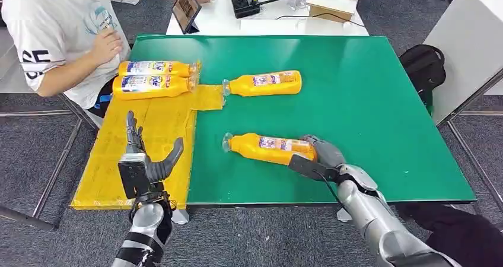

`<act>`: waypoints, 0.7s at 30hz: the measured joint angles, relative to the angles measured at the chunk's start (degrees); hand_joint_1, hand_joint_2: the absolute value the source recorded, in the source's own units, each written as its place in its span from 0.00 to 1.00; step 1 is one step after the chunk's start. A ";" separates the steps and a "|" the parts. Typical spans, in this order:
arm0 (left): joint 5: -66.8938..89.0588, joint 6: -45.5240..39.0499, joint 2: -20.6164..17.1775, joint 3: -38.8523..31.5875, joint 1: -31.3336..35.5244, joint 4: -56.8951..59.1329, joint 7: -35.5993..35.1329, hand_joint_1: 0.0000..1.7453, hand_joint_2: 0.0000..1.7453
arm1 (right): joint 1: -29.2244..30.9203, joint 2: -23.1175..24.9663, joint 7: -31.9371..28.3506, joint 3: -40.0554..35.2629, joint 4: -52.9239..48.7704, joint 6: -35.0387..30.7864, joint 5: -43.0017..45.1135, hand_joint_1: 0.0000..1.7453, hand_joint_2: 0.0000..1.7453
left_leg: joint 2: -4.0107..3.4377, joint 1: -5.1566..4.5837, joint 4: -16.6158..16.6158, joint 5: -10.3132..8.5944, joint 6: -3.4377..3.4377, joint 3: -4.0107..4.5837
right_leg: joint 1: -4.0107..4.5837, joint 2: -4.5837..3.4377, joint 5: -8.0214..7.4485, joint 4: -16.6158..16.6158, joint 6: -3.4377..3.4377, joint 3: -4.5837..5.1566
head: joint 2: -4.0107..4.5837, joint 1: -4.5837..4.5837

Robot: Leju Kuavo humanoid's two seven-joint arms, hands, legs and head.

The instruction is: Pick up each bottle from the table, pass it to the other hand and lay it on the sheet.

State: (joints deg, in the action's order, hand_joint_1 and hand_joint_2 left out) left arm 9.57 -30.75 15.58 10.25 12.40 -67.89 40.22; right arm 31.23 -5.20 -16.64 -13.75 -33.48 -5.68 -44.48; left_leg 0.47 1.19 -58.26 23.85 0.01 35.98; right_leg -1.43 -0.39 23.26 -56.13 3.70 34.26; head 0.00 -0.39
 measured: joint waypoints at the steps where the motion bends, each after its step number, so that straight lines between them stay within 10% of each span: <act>1: -0.02 0.07 0.00 0.00 0.00 0.11 0.00 0.00 1.00 | 0.00 0.28 -0.24 0.00 0.09 -0.06 0.11 0.98 1.00 | 0.00 0.00 0.00 0.00 0.00 0.01 | 0.00 0.00 0.00 0.00 0.00 0.00 | 0.00 0.00; 21: 0.00 0.63 0.44 -0.02 0.71 2.45 -0.02 0.00 1.00 | -3.72 5.18 -7.34 1.51 -1.68 -5.04 3.60 1.00 1.00 | 0.02 0.00 0.00 0.01 0.00 0.07 | 0.01 0.01 0.01 0.00 -0.01 0.01 | 0.00 -0.02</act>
State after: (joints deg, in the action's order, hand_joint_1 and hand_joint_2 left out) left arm 9.57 -30.12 16.02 10.23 13.11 -65.44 40.20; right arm 27.51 -0.03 -23.97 -12.24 -35.16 -10.73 -40.88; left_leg 0.50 1.19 -58.26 23.86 0.00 36.05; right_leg -1.42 -0.38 23.27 -56.13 3.70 34.26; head 0.00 -0.42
